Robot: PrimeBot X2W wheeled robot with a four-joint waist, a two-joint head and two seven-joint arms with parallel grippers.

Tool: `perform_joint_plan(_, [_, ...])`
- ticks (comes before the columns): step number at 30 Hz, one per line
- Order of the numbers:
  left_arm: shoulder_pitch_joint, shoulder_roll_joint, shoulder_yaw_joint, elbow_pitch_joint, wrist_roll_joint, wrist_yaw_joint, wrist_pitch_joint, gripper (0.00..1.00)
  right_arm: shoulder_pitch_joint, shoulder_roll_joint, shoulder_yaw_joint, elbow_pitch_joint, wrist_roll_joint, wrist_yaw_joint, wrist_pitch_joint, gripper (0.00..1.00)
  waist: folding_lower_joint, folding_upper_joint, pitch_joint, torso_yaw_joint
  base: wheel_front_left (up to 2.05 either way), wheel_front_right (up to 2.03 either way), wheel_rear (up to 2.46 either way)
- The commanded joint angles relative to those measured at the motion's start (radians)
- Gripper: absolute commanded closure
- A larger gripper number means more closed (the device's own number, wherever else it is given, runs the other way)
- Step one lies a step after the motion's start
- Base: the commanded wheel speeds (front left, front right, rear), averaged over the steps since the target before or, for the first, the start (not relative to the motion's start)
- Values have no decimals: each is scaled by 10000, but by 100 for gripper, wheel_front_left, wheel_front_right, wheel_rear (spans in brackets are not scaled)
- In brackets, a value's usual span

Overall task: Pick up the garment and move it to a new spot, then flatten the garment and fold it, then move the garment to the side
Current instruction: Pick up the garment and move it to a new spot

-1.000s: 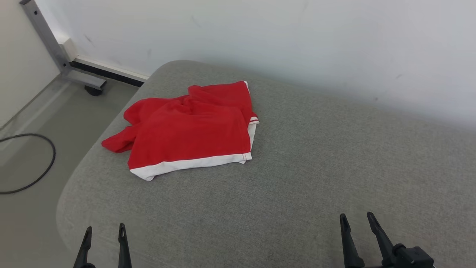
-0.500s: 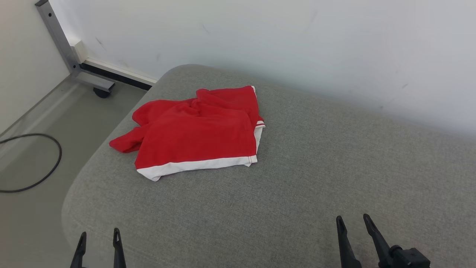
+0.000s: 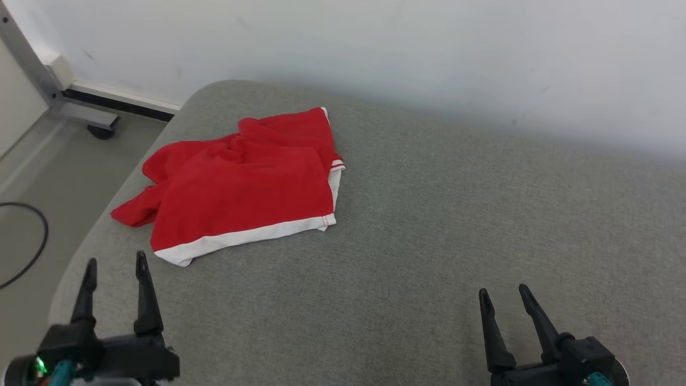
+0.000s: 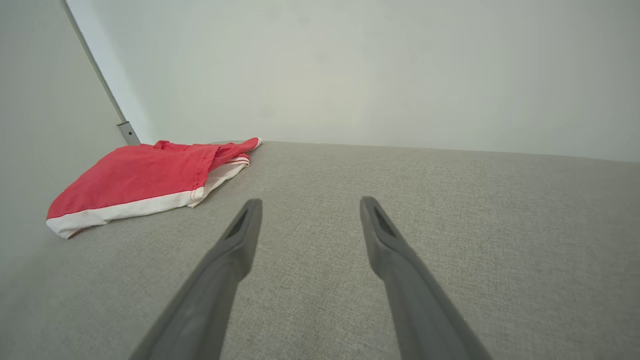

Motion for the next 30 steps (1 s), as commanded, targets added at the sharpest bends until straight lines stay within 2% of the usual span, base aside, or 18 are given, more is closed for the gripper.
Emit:
perform_joint_plan(1, [-597, 47, 188, 76, 35, -95, -32, 0, -211, -9, -11, -57, -86, 34, -9, 0, 0, 0, 613, -691, 0, 0, 0])
perform_joint_plan(7, [-2210, 384, 653, 889, -34, -400, -32, 0, -571, -8, -58, -83, -138, 34, -10, 0, 0, 0, 1185, -1610, 0, 0, 0])
perform_joint_plan(12, [-3354, 765, 952, 2117, -402, -567, -32, 0, -857, -6, -79, -105, -105, 34, -10, 0, 0, 0, 1503, -2344, 0, 0, 0])
perform_joint_plan(16, [-4194, 1286, 1096, 3424, -766, -629, -32, 0, -1054, -9, -66, -133, 13, 34, -9, 0, 0, 0, 1751, -2922, 0, 0, 0])
perform_joint_plan(20, [-5005, 2003, 951, 4925, -1161, -673, 27, 0, -1149, -6, -49, -162, 162, 34, -10, 0, 0, 0, 1911, -3381, 0, 0, 0])
perform_joint_plan(22, [-5360, 2269, 803, 5634, -1530, -650, 388, 0, -1179, -5, -35, -151, 229, 34, -9, 0, 0, 0, 1977, -3566, 0, 0, 0])
perform_joint_plan(24, [-5507, 2464, 645, 5887, -1652, -650, 484, 0, -1175, -3, -44, -154, 273, 34, -9, 0, 0, 0, 1996, -3642, 0, 0, 0])
perform_joint_plan(30, [-6051, 3364, -248, 7315, -2362, -654, 1724, 0, -1289, -3, -51, -123, 339, 34, -10, 0, 0, 0, 2165, -4011, 0, 0, 0])
